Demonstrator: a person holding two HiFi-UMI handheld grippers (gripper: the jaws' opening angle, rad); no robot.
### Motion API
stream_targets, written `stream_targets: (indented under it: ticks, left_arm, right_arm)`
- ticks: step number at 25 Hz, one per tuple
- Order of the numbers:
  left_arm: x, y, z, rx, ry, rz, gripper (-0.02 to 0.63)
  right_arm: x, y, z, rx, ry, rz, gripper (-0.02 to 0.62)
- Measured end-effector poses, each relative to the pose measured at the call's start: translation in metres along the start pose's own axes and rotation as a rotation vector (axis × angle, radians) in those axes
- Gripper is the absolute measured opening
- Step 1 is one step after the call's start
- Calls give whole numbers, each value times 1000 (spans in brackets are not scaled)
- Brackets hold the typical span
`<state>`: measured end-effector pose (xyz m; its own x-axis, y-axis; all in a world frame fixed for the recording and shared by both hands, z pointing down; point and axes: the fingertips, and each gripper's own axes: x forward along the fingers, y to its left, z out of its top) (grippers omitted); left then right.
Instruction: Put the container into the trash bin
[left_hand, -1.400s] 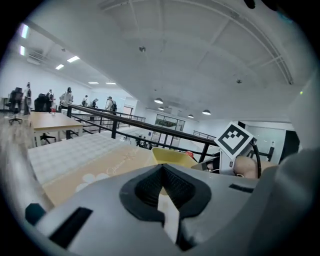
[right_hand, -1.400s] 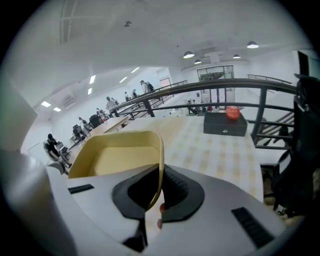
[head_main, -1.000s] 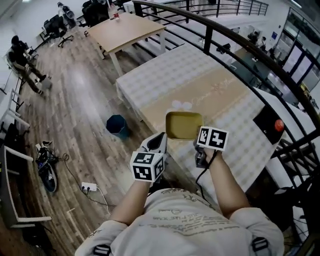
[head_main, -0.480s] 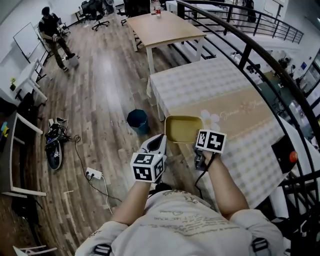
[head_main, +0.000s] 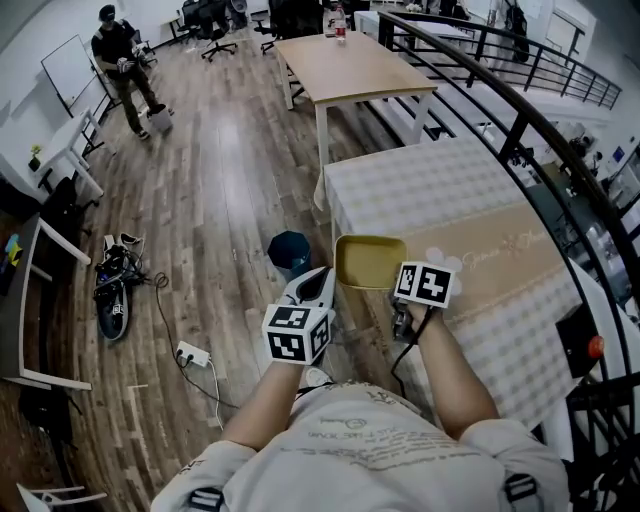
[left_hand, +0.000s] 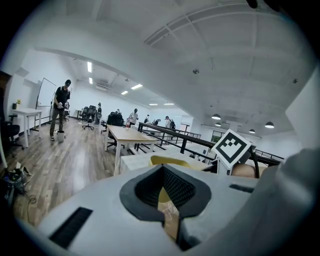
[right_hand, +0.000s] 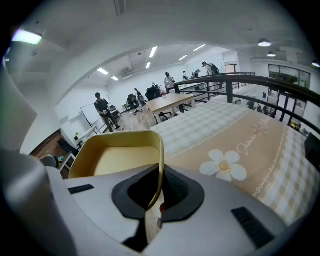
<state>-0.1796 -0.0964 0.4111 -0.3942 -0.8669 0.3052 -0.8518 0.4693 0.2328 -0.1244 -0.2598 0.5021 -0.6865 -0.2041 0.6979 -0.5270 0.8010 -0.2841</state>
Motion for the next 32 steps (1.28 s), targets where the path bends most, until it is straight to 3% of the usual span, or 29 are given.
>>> stream_targets:
  ticks: [11, 18, 32]
  left_arm:
    - [-3, 96, 24, -52, -38, 68, 5]
    - [-31, 157, 12, -131, -45, 148, 5]
    - [-38, 235, 13, -192, -60, 251, 5]
  right_arm:
    - [65, 75, 27, -43, 48, 42, 5]
    - [92, 119, 22, -75, 98, 55, 5]
    - [160, 182, 29, -163, 170, 88, 5]
